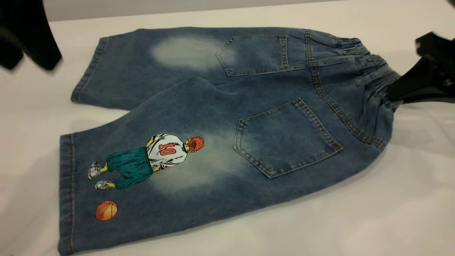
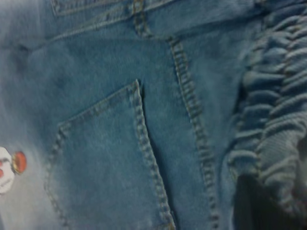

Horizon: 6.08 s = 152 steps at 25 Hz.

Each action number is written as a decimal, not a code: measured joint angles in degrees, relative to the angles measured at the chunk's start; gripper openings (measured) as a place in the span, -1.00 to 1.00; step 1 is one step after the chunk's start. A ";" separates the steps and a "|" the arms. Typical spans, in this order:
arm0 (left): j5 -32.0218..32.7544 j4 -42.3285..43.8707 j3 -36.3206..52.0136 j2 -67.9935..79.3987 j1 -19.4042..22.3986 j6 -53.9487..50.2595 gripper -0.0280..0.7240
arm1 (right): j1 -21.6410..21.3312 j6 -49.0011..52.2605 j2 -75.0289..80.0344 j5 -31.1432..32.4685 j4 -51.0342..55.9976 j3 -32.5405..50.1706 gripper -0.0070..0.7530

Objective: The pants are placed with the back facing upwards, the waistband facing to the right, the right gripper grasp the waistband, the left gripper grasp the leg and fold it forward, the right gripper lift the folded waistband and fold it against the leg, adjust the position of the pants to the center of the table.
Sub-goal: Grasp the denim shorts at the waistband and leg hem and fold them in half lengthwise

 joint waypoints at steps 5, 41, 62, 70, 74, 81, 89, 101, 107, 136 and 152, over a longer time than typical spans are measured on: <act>-1.53 -0.21 4.30 2.82 -2.68 -1.43 0.32 | 0.97 1.22 0.00 0.19 -0.76 -0.69 -0.89; -28.20 -0.16 24.50 19.82 -3.60 -5.32 0.32 | 0.97 2.69 0.05 -0.98 -2.29 -1.13 -0.89; -33.49 -6.60 24.45 21.02 -8.07 4.64 0.32 | 0.97 2.50 0.05 -1.04 -2.29 -1.13 -0.89; -33.74 -7.30 24.45 22.26 -8.18 4.55 0.32 | 0.97 2.49 0.05 -1.04 -2.34 -1.13 -0.89; -33.69 -7.30 24.23 24.62 -8.18 4.52 0.32 | 0.97 2.49 0.05 -1.04 -2.39 -1.13 -0.89; -33.75 -7.37 24.21 25.56 -8.18 4.45 0.11 | 0.97 2.49 0.05 -1.04 -2.39 -1.13 -0.89; -34.05 -7.31 24.29 25.90 -8.07 4.37 -0.66 | 0.97 2.49 0.05 -0.99 -2.39 -1.13 -0.89; -26.77 -8.10 14.03 25.11 -8.27 6.37 -0.82 | 0.97 2.44 0.05 -0.99 -2.39 -1.13 -0.89; -19.24 -6.60 13.09 17.10 -8.21 6.45 -0.82 | 0.97 2.26 0.05 -0.99 -2.39 -1.14 -0.89; -35.11 -5.43 11.42 -3.24 -8.18 6.28 -0.82 | 0.90 3.01 -12.12 -0.63 -2.36 -9.10 -0.89; -43.40 -2.44 5.16 0.97 -0.85 6.77 -0.82 | 0.85 3.00 -4.20 -0.23 -0.87 -18.18 -0.89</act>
